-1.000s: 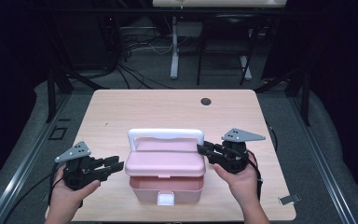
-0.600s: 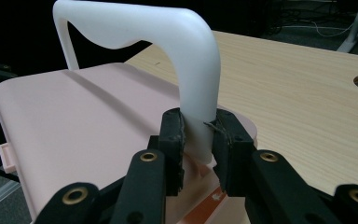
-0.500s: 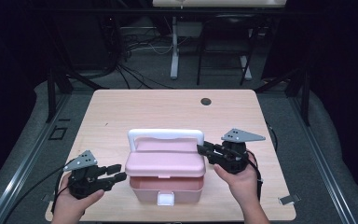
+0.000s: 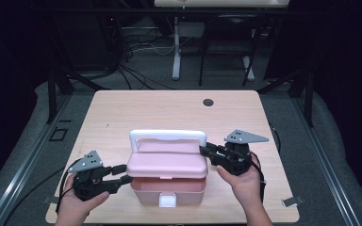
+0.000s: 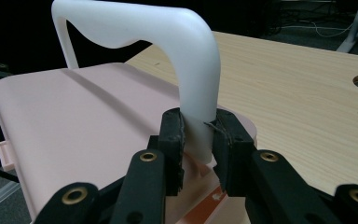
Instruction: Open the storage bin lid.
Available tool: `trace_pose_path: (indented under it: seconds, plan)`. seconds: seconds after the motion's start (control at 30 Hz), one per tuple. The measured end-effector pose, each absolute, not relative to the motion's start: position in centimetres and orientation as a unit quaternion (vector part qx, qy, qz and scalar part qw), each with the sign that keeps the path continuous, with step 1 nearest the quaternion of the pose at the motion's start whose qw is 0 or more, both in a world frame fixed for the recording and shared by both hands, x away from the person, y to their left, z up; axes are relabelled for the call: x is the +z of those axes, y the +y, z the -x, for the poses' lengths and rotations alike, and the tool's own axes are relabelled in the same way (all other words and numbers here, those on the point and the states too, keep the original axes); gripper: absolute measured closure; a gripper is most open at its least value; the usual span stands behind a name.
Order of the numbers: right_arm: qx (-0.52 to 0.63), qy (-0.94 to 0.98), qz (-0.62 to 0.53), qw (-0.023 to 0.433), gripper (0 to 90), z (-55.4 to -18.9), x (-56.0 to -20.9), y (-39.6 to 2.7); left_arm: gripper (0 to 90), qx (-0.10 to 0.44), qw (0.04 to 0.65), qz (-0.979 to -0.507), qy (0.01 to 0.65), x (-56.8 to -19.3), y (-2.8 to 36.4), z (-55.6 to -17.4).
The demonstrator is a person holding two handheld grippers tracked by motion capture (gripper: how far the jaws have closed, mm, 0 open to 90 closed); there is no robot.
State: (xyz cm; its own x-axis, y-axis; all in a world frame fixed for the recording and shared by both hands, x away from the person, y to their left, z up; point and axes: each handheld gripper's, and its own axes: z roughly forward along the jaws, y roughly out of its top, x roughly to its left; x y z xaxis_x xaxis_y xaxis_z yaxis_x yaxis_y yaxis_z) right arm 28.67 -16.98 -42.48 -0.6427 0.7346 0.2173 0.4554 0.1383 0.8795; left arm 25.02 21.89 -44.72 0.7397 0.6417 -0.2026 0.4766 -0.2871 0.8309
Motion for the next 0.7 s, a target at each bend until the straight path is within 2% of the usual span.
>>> trace_pose_path:
  seconds: [0.27, 0.7]
  plan:
    - [0.524, 0.737, -0.403, 0.140, 68.8, -28.7, -42.6, -17.3, 54.1, 0.100, 0.488, -0.798, 0.339, -44.0, 21.6, -25.1]
    - [0.535, 0.723, -0.411, 0.151, 68.0, -28.1, -42.1, -18.2, 56.7, 0.111, 0.496, -0.790, 0.345, -43.1, 21.7, -25.5]
